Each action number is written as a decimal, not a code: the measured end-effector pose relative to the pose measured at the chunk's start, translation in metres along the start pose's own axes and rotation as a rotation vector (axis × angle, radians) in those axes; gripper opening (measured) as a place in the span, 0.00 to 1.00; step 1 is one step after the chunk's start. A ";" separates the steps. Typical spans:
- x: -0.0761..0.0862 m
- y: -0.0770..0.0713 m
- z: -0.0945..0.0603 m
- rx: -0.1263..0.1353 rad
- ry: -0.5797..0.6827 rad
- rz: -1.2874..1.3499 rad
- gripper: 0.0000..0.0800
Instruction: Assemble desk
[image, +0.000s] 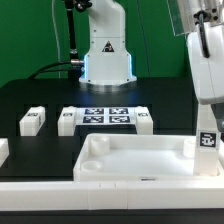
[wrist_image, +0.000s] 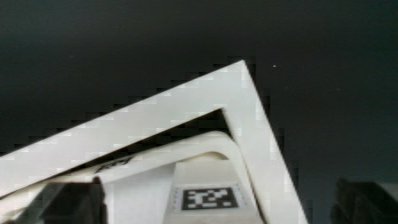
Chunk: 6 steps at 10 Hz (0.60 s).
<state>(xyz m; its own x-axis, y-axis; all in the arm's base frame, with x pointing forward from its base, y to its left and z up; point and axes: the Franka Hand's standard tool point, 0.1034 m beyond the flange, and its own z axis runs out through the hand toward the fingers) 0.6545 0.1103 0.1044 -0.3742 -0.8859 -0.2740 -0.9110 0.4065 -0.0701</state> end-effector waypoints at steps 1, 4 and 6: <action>-0.001 0.000 -0.001 0.001 -0.001 -0.004 0.81; -0.013 -0.002 -0.031 0.013 -0.029 -0.046 0.81; -0.013 -0.002 -0.026 0.009 -0.026 -0.049 0.81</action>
Offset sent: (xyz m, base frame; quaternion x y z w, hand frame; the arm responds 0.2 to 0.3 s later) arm 0.0000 0.0000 0.0000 0.0000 0.0000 0.0000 1.0000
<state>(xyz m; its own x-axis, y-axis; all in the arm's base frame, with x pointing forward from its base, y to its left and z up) 0.6566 0.1152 0.1326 -0.3246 -0.8987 -0.2949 -0.9264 0.3649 -0.0924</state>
